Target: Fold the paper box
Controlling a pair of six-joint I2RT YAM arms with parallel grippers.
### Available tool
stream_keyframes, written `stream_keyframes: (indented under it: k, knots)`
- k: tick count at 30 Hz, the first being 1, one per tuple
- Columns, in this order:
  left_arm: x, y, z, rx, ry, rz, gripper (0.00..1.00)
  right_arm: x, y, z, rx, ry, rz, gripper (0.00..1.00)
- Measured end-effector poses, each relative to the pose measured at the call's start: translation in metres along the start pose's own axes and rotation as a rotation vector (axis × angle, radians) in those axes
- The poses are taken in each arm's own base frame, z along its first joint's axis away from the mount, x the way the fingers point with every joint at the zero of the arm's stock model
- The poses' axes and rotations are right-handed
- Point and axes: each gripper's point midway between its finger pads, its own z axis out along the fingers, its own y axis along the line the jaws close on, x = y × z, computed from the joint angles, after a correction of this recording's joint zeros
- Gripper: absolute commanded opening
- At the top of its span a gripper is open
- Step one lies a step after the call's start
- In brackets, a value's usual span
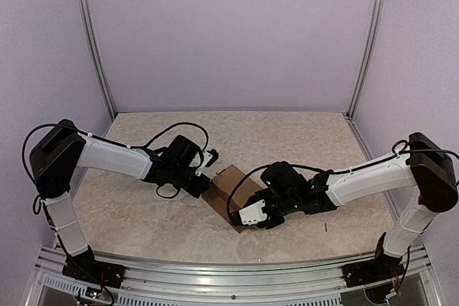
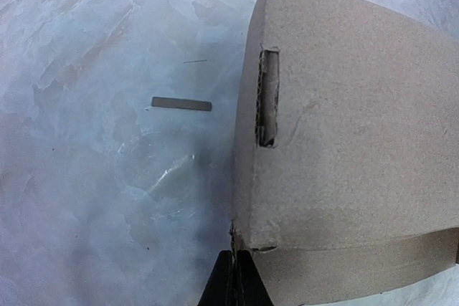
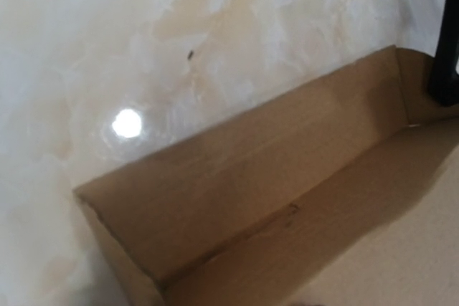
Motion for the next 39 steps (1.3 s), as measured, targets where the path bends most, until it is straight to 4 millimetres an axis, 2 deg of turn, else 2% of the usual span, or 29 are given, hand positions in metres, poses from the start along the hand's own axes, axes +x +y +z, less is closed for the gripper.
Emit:
stream_keyframes:
  k: [3,16,22,34,39]
  knots:
    - [0.0012,0.0016,0.0,-0.021,0.001,-0.001,0.13,-0.0001,-0.0001,0.0,0.0,0.0,0.0,0.43]
    - [-0.004,0.0048,0.0024,-0.017,-0.004,-0.02,0.08,-0.0002,-0.0004,-0.0001,0.001,-0.001,0.003,0.43]
    - [-0.0033,0.0056,0.0043,-0.01,0.0,-0.026,0.13,-0.0001,-0.0003,0.0,0.001,0.0,0.004,0.43]
    - [-0.0063,0.0026,0.0058,0.025,-0.004,-0.049,0.02,-0.0001,-0.0004,0.0,0.002,0.0,0.005,0.43]
    - [-0.007,0.002,0.0057,0.038,-0.007,-0.055,0.01,-0.0001,-0.0004,0.0,0.002,0.0,0.008,0.43]
